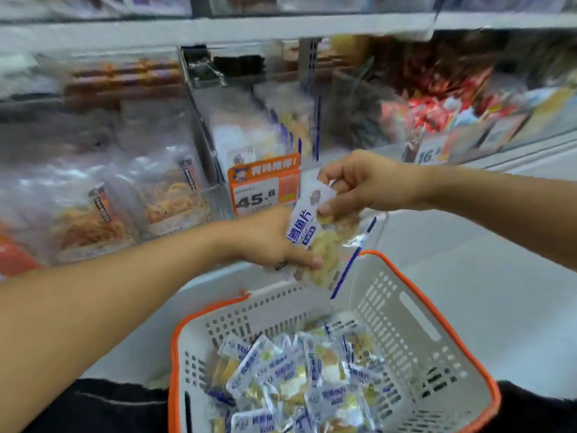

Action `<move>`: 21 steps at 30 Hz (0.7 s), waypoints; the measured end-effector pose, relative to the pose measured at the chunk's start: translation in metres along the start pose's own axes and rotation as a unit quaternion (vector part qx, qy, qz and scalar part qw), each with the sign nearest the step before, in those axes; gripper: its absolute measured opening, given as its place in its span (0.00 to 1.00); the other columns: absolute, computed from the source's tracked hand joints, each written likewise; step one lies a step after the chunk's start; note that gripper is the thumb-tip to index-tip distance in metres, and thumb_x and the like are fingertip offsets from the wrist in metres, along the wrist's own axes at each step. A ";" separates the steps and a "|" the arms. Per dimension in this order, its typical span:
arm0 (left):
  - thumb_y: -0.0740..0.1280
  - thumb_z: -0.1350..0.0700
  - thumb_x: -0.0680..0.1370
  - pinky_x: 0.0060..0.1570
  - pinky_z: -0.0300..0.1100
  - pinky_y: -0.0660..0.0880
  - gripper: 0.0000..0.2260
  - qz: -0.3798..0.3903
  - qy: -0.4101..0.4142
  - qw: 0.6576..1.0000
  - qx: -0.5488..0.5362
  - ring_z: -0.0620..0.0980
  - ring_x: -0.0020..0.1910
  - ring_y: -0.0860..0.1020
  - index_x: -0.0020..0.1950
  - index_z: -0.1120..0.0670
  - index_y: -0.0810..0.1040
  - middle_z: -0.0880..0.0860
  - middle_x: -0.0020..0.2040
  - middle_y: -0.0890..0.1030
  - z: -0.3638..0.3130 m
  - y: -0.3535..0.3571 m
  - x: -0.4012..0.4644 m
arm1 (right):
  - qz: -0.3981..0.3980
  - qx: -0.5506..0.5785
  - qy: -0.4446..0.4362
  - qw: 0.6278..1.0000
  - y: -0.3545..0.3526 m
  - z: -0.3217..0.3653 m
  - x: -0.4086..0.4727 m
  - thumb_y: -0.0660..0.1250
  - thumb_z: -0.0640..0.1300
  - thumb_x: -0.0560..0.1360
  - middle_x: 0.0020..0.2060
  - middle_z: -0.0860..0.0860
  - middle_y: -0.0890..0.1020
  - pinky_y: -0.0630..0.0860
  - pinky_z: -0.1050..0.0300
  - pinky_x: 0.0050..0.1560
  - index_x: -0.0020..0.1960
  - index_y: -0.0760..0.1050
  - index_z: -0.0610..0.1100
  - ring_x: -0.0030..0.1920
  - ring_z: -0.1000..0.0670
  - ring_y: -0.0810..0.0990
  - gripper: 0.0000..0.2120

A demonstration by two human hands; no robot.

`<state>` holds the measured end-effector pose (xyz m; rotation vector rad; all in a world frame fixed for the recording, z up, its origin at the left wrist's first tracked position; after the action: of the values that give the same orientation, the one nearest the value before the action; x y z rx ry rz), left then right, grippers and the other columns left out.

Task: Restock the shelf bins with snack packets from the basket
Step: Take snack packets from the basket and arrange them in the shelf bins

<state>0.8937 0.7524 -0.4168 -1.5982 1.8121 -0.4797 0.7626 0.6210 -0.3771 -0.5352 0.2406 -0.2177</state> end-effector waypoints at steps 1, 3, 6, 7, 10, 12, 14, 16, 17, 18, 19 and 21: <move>0.77 0.56 0.72 0.34 0.33 0.74 0.07 -0.062 0.031 0.996 -0.048 0.39 0.32 0.78 0.41 0.53 0.80 0.46 0.33 0.83 -0.013 -0.009 0.001 | -0.032 0.002 -0.015 0.999 -0.022 0.012 -0.006 0.77 0.44 0.68 0.41 0.41 0.86 0.81 0.45 0.46 0.46 0.79 0.41 0.43 0.43 0.84 0.11; 0.76 0.59 0.72 0.32 0.28 0.71 0.08 -0.173 0.067 0.975 -0.121 0.32 0.29 0.75 0.39 0.49 0.79 0.40 0.29 0.81 -0.035 -0.024 0.003 | -0.062 -0.005 -0.022 0.998 -0.054 0.027 -0.016 0.77 0.46 0.67 0.40 0.43 0.86 0.82 0.54 0.39 0.47 0.80 0.42 0.40 0.46 0.85 0.13; 0.78 0.55 0.71 0.36 0.32 0.75 0.07 -0.314 0.078 0.939 -0.113 0.33 0.32 0.78 0.40 0.47 0.82 0.40 0.32 0.83 -0.047 -0.039 0.007 | -0.095 -0.042 -0.035 0.994 -0.081 0.039 -0.016 0.74 0.43 0.69 0.39 0.41 0.86 0.83 0.55 0.33 0.47 0.81 0.37 0.37 0.46 0.85 0.10; 0.78 0.53 0.70 0.40 0.35 0.78 0.07 -0.368 0.085 0.920 -0.100 0.35 0.37 0.80 0.45 0.46 0.82 0.40 0.38 0.84 -0.049 -0.044 0.005 | -0.132 -0.047 -0.058 0.989 -0.090 0.046 -0.013 0.74 0.43 0.69 0.40 0.39 0.86 0.84 0.52 0.35 0.47 0.81 0.37 0.37 0.45 0.85 0.11; 0.75 0.50 0.74 0.49 0.28 0.74 0.14 -0.517 0.129 0.846 -0.031 0.32 0.47 0.78 0.58 0.46 0.78 0.37 0.49 0.81 -0.051 -0.065 -0.007 | -0.241 -0.092 -0.096 0.961 -0.124 0.059 -0.001 0.75 0.39 0.70 0.41 0.34 0.84 0.84 0.44 0.42 0.46 0.82 0.35 0.39 0.43 0.84 0.09; 0.70 0.51 0.77 0.53 0.27 0.70 0.13 -0.553 0.122 0.823 0.033 0.34 0.51 0.76 0.61 0.47 0.77 0.40 0.53 0.80 -0.047 -0.078 -0.015 | -0.258 -0.160 -0.071 0.950 -0.138 0.051 0.012 0.75 0.37 0.72 0.38 0.33 0.83 0.84 0.44 0.40 0.45 0.80 0.31 0.36 0.44 0.85 0.09; 0.67 0.54 0.80 0.59 0.34 0.69 0.13 -0.533 0.085 0.833 0.120 0.42 0.58 0.75 0.65 0.51 0.77 0.47 0.60 0.80 -0.033 -0.086 -0.015 | -0.252 -0.199 -0.023 0.947 -0.138 0.029 0.031 0.74 0.38 0.74 0.34 0.38 0.83 0.84 0.48 0.37 0.44 0.80 0.32 0.34 0.45 0.85 0.09; 0.65 0.56 0.81 0.62 0.41 0.68 0.14 -0.492 0.039 0.851 0.180 0.49 0.62 0.75 0.66 0.54 0.77 0.51 0.63 0.79 -0.017 -0.090 -0.012 | -0.231 -0.203 0.032 0.951 -0.130 0.003 0.053 0.73 0.39 0.75 0.33 0.42 0.83 0.84 0.53 0.35 0.43 0.80 0.33 0.33 0.46 0.86 0.08; 0.64 0.56 0.81 0.62 0.41 0.68 0.14 -0.476 0.025 0.857 0.194 0.51 0.63 0.76 0.66 0.55 0.77 0.52 0.63 0.79 -0.013 -0.091 -0.011 | -0.223 -0.203 0.054 0.952 -0.127 -0.009 0.063 0.72 0.40 0.76 0.33 0.43 0.83 0.83 0.56 0.33 0.43 0.80 0.34 0.32 0.48 0.85 0.08; 0.64 0.56 0.81 0.61 0.41 0.67 0.14 -0.465 0.018 0.862 0.201 0.51 0.62 0.76 0.65 0.55 0.78 0.52 0.63 0.80 -0.011 -0.092 -0.009 | -0.220 -0.198 0.066 0.953 -0.125 -0.018 0.072 0.72 0.39 0.76 0.34 0.44 0.83 0.82 0.59 0.32 0.42 0.79 0.36 0.31 0.50 0.85 0.08; 0.64 0.56 0.81 0.61 0.41 0.68 0.13 -0.458 0.017 0.865 0.206 0.49 0.61 0.76 0.65 0.55 0.78 0.51 0.63 0.80 -0.010 -0.093 -0.008 | -0.224 -0.187 0.070 0.954 -0.125 -0.024 0.081 0.72 0.39 0.76 0.37 0.44 0.83 0.81 0.60 0.31 0.41 0.79 0.37 0.32 0.51 0.85 0.07; 0.63 0.55 0.81 0.59 0.39 0.68 0.13 -0.454 0.019 0.866 0.206 0.43 0.58 0.74 0.65 0.54 0.78 0.49 0.62 0.80 -0.009 -0.094 -0.006 | -0.240 -0.157 0.067 0.956 -0.124 -0.028 0.094 0.72 0.39 0.76 0.41 0.43 0.82 0.83 0.56 0.34 0.41 0.78 0.38 0.36 0.48 0.85 0.06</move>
<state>0.9559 0.7394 -0.3468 -2.0346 0.7674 -1.2232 0.8268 0.4787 -0.3509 -0.8948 0.2769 -0.6980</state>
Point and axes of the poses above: each hand's wrist, its own x-axis towards the middle knuckle, its own y-axis out of the palm, z = x × y, the point moved 2 cm from there along x, towards the middle knuckle
